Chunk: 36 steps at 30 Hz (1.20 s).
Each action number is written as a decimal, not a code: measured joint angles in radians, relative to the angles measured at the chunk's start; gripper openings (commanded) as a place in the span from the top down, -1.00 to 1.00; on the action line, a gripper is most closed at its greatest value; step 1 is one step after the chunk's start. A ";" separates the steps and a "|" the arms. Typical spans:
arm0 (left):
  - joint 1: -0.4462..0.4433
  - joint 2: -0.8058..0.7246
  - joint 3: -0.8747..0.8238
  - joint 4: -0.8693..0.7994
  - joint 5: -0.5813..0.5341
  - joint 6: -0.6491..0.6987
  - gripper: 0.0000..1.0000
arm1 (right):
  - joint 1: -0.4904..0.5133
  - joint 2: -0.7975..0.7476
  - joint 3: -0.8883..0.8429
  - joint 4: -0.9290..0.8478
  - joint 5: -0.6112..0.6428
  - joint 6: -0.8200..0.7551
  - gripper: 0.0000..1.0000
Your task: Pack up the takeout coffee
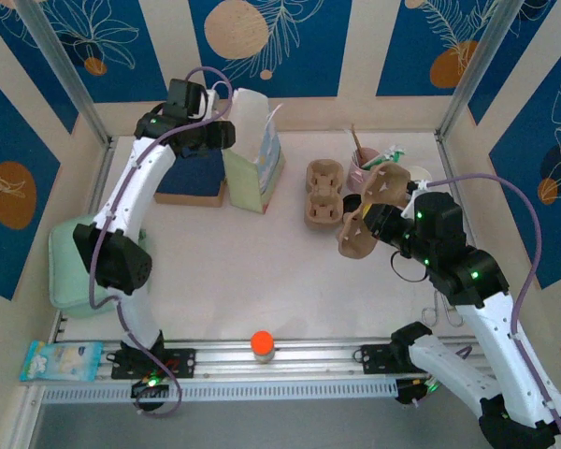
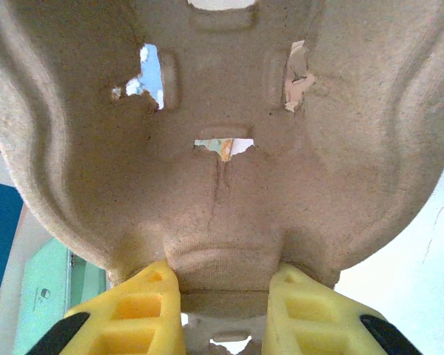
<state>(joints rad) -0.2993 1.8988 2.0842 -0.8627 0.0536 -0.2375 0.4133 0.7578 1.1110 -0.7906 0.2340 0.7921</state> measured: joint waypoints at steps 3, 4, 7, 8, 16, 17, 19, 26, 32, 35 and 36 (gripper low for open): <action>0.001 0.050 0.060 -0.038 0.006 0.011 0.06 | 0.000 -0.012 0.000 -0.011 0.000 0.000 0.57; 0.001 0.062 0.071 -0.050 0.008 0.016 0.12 | 0.000 -0.017 0.000 -0.012 0.000 0.000 0.57; 0.001 0.081 0.075 -0.079 0.016 0.019 0.39 | 0.000 -0.030 0.000 -0.016 0.001 0.000 0.58; 0.000 0.084 0.075 -0.086 0.019 0.019 0.47 | 0.000 -0.034 0.000 -0.018 0.001 0.000 0.58; -0.034 0.016 -0.021 -0.077 0.037 -0.014 0.73 | 0.008 -0.042 0.000 -0.019 0.001 0.000 0.61; -0.042 -0.008 -0.052 -0.067 0.043 -0.022 0.75 | 0.010 -0.044 0.000 -0.019 0.001 0.000 0.61; -0.062 -0.063 -0.123 -0.050 0.056 -0.039 0.78 | 0.011 -0.050 0.000 -0.019 0.002 0.000 0.62; -0.154 -0.272 -0.378 0.023 0.080 -0.120 0.77 | 0.011 -0.077 0.000 -0.027 0.005 0.000 0.63; -0.258 -0.453 -0.537 0.075 0.064 -0.199 0.63 | 0.011 -0.094 0.000 -0.036 0.006 0.000 0.64; -0.314 -0.532 -0.599 0.102 0.047 -0.240 0.45 | 0.011 -0.102 0.000 -0.039 0.010 0.000 0.65; -0.335 -0.557 -0.623 0.115 0.045 -0.257 0.42 | 0.011 -0.104 0.000 -0.040 0.012 0.000 0.65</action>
<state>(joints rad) -0.6338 1.3418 1.4612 -0.7475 0.0986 -0.4946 0.4248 0.6537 1.1107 -0.8310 0.2462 0.7925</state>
